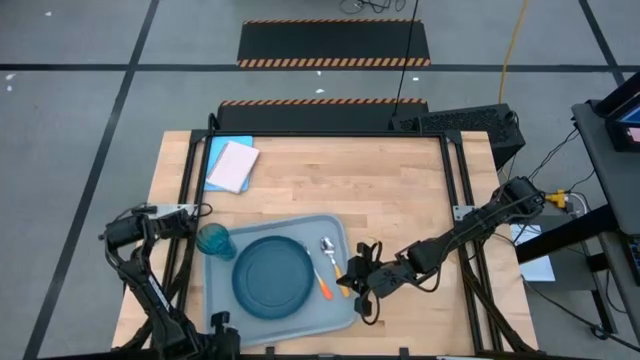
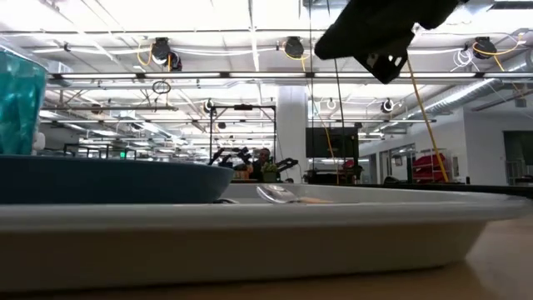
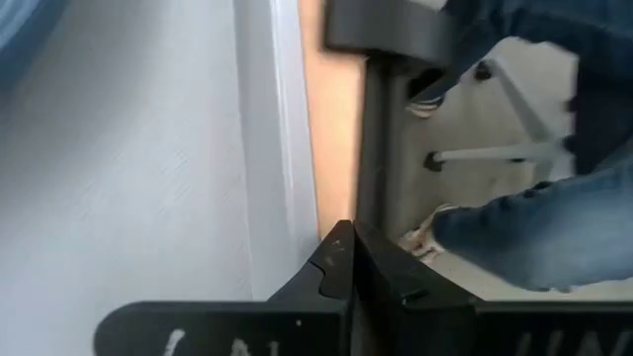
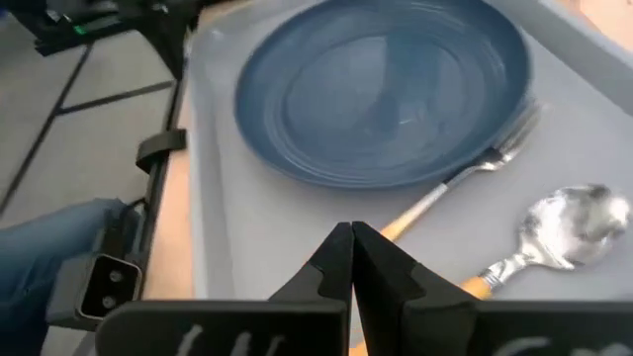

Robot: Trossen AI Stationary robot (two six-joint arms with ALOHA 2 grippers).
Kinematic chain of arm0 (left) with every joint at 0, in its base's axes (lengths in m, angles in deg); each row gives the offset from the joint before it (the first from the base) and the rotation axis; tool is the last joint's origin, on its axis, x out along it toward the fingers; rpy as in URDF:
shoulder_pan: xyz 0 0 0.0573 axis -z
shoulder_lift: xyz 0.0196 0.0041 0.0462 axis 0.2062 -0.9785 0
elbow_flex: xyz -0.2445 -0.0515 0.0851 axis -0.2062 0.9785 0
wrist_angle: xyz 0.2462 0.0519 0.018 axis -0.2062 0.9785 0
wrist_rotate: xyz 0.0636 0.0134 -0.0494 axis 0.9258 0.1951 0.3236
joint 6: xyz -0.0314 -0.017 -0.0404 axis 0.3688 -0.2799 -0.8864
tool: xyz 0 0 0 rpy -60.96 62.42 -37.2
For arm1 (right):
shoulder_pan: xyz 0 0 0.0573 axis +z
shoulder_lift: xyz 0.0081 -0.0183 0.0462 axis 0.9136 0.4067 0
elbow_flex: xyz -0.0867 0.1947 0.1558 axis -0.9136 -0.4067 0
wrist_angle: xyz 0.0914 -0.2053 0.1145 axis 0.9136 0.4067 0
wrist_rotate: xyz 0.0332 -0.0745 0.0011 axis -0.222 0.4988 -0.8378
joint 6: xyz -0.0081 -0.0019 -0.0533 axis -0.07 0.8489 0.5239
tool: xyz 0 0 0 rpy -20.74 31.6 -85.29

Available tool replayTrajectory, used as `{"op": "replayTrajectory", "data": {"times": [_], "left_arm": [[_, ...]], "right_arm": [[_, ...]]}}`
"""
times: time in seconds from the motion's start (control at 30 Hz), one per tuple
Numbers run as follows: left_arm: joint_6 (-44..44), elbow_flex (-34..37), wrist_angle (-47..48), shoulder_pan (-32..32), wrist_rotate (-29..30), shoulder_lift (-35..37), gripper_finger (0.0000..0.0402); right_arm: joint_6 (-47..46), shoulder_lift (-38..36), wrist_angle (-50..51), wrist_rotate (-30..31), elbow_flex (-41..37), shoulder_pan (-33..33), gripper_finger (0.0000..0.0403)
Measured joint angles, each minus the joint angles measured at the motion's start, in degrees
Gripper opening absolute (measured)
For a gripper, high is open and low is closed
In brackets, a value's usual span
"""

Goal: Pick and place plate/cup/fork/spoon on tray
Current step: Adjust the gray tray

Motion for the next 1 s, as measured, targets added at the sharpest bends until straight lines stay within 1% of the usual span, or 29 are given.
{"op": "replayTrajectory", "data": {"times": [0.03, 0.13, 0.17, 0.3, 0.4, 0.47, 0.57, 0.67, 0.8, 0.93, 1.0], "left_arm": [[-0.2, 0.0, 1.2, 0.0, 0.0, 0.1, 0.0004], [-1.7, 0.0, 4.8, 0.0, -0.5, 0.4, 0.0008], [-2.5, 0.0, 6.3, 0.0, -1.2, 0.4, 0.0011], [-5.9, 0.1, 12.2, 0.0, -3.6, 0.5, 0.0015], [-7.8, -0.1, 15.9, 0.0, -4.3, 0.6, 0.0006], [-8.2, -0.1, 17.9, 0.0, -4.1, 0.7, 0.0004], [-8.8, -0.1, 20.7, 0.0, -4.0, 0.7, 0.0011], [-10.3, 0.0, 24.3, 0.0, -3.8, 0.7, 0.0015], [-11.3, 0.1, 26.5, -0.1, -4.0, 1.0, 0.0005], [-13.3, 0.3, 25.9, -0.7, -4.8, 2.5, 0.0008], [-15.1, 0.3, 25.2, -1.1, -6.3, 3.5, 0.0013]], "right_arm": [[-0.4, 0.0, -0.4, 0.1, 0.0, 0.0, 0.0], [-6.8, 0.0, 0.0, 2.8, 0.0, 0.0, 0.0], [-7.4, 0.0, -0.1, 3.2, 0.0, -0.1, 0.0], [-6.9, 0.9, -0.4, 3.2, 0.1, -0.1, 0.0], [-4.5, 3.1, -3.2, 2.8, 0.1, -0.2, 0.0], [-2.6, 5.0, -6.6, 1.3, 0.1, -0.5, 0.0], [-1.4, 8.5, -11.3, -2.3, 0.8, -1.6, 0.0], [-1.2, 12.2, -10.7, -3.4, 3.2, -2.7, 0.0], [-0.5, 16.9, -7.7, -4.5, 6.8, -3.8, 0.0], [-2.0, 19.0, -1.4, -6.0, 9.9, -4.7, 0.0], [-2.8, 18.9, 2.2, -5.9, 10.8, -4.7, 0.0]]}}
